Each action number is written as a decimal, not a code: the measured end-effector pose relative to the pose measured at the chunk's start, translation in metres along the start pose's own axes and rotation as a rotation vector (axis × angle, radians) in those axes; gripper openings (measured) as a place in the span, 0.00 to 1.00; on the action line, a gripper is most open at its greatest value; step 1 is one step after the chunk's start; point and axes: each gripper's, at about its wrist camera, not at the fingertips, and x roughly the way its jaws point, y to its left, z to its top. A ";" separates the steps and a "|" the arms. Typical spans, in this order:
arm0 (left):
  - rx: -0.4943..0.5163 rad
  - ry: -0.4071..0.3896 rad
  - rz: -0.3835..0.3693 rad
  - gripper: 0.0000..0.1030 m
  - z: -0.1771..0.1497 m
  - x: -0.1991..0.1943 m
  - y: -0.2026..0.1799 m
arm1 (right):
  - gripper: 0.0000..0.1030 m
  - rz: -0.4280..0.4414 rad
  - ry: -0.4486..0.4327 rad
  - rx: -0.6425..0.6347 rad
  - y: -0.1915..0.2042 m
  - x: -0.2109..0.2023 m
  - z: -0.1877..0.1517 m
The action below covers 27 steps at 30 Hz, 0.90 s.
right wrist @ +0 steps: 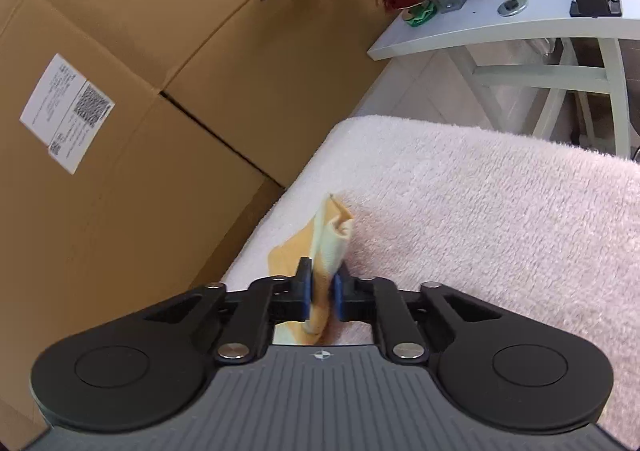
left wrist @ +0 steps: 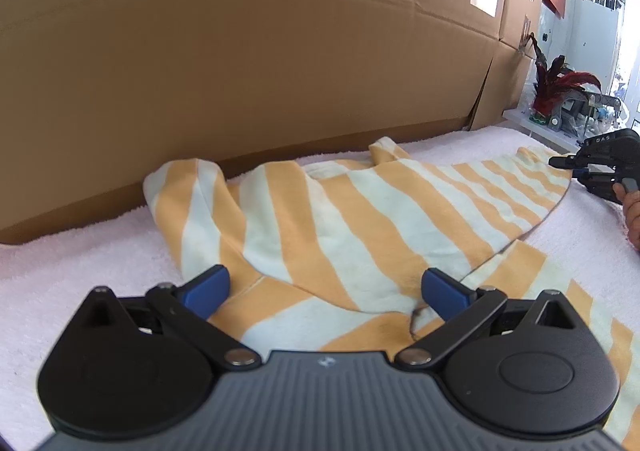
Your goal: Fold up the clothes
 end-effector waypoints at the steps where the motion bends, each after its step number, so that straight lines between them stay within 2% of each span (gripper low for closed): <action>1: -0.018 -0.008 -0.018 0.98 0.000 -0.002 0.003 | 0.01 0.020 -0.006 0.017 -0.004 0.002 0.003; 4: -0.084 -0.036 -0.076 0.98 -0.002 -0.006 0.015 | 0.05 0.036 -0.050 -0.052 0.005 -0.004 0.002; 8: -0.142 -0.062 -0.113 0.98 -0.004 -0.009 0.023 | 0.05 0.050 -0.205 -0.223 0.026 -0.029 -0.004; 10: -0.149 -0.073 -0.107 0.98 -0.004 -0.011 0.023 | 0.05 0.056 -0.192 -0.221 0.025 -0.029 -0.004; 13: -0.135 -0.105 -0.078 0.98 0.001 -0.019 0.017 | 0.05 0.121 -0.158 -0.131 0.014 -0.029 -0.001; 15: -0.122 -0.113 -0.075 0.98 0.011 -0.022 0.012 | 0.06 0.160 -0.180 -0.073 0.008 -0.034 0.000; 17: -0.107 -0.098 -0.088 0.98 0.024 -0.019 0.008 | 0.05 0.198 -0.202 -0.024 0.003 -0.039 0.002; 20: -0.117 -0.038 -0.117 0.98 0.040 0.002 0.008 | 0.06 0.237 -0.192 0.032 -0.003 -0.040 0.004; 21: -0.133 -0.015 -0.111 0.98 0.042 0.011 0.011 | 0.06 0.226 -0.174 0.041 -0.005 -0.037 0.003; 24: -0.156 0.031 -0.033 0.98 0.040 0.034 0.023 | 0.06 0.181 -0.062 0.095 -0.015 -0.017 -0.001; 27: -0.121 0.004 0.053 0.98 0.032 0.037 0.036 | 0.06 0.183 -0.007 0.165 -0.026 -0.007 -0.001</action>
